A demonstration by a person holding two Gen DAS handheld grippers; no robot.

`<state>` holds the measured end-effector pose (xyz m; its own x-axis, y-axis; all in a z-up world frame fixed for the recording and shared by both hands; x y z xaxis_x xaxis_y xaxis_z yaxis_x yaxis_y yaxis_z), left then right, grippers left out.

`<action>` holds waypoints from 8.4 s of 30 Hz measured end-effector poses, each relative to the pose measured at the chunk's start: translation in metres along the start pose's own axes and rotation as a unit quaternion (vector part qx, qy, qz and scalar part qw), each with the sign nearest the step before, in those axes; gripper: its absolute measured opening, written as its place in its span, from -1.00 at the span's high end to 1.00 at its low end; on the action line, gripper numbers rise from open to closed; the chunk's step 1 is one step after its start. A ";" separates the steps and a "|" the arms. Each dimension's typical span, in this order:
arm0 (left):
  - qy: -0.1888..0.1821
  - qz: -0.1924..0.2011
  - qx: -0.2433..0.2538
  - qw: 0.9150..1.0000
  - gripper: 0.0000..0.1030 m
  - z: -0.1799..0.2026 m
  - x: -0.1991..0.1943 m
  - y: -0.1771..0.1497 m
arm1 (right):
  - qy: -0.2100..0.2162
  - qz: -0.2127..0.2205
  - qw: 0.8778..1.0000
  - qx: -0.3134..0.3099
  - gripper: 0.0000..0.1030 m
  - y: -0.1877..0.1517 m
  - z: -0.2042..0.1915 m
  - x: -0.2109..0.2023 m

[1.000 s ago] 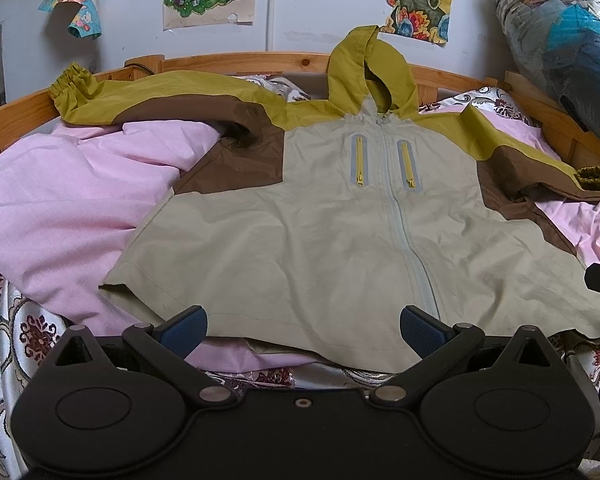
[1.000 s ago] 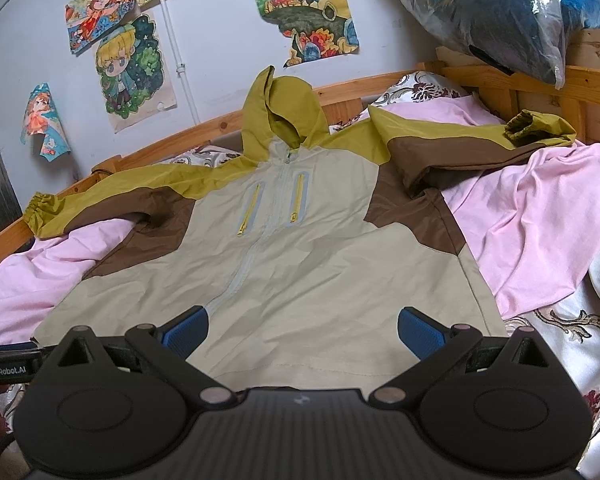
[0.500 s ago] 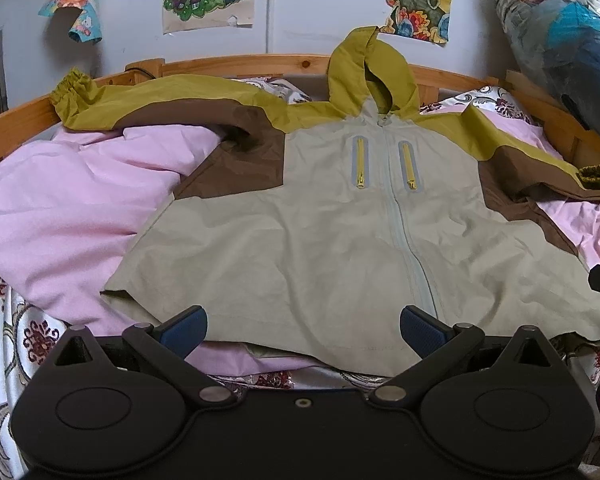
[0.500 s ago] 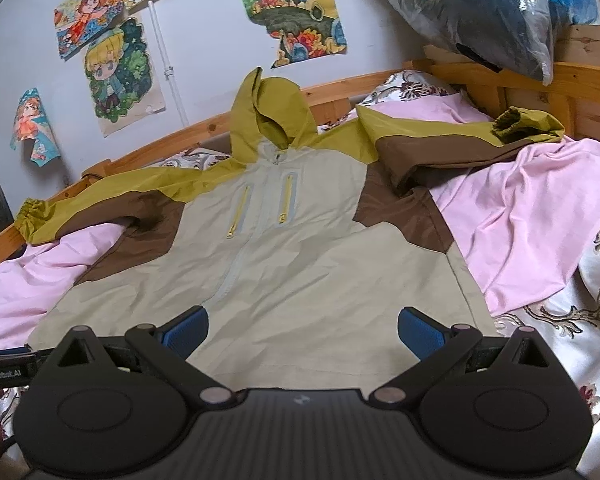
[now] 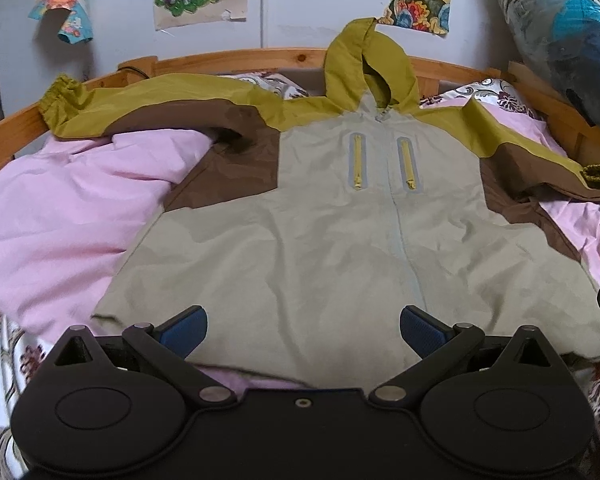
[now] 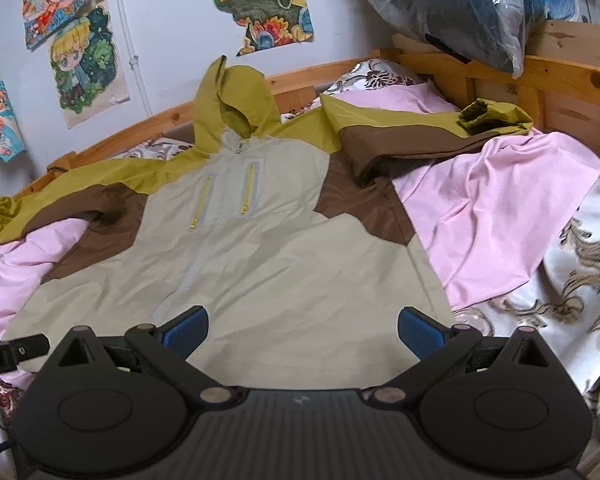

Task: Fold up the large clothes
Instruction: 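Grasp the olive sleeve cuff with the right tool and fold it across the jacket front, then grasp the other olive sleeve cuff with the left tool, then lift the held sleeve with the left tool and fold it across the jacket front, then grasp the olive hood with the right tool and lift it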

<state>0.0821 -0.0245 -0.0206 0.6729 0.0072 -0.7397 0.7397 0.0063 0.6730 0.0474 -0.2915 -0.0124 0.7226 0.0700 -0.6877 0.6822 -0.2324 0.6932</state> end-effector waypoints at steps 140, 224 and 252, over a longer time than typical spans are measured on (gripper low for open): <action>0.014 -0.009 -0.081 0.997 0.87 -0.038 0.183 0.144 | 0.042 0.063 0.997 -0.023 -1.00 0.160 0.052 0.217; -0.306 -0.014 0.158 0.939 -0.08 0.145 0.164 0.157 | 0.019 0.115 0.993 -0.034 -1.00 0.174 0.090 0.177; -0.077 -0.006 0.080 0.994 -0.99 0.003 0.234 0.259 | 0.111 0.045 0.967 -0.225 -1.00 0.248 0.005 0.233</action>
<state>0.4315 -0.0238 -0.0191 0.6484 -0.1456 -0.7472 0.7312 -0.1541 0.6645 0.3849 -0.3374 -0.0017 0.7538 0.2874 -0.5910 0.5581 0.1949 0.8066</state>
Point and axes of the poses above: each gripper's, at about its wrist camera, not at the fingertips, and x roughly the way its jaws point, z to its right, y to its top, the point moved 7 cm from there along x, roughly the way its jaws point, and after that the axes turned 10 degrees about -z, right-handed, at the moved point
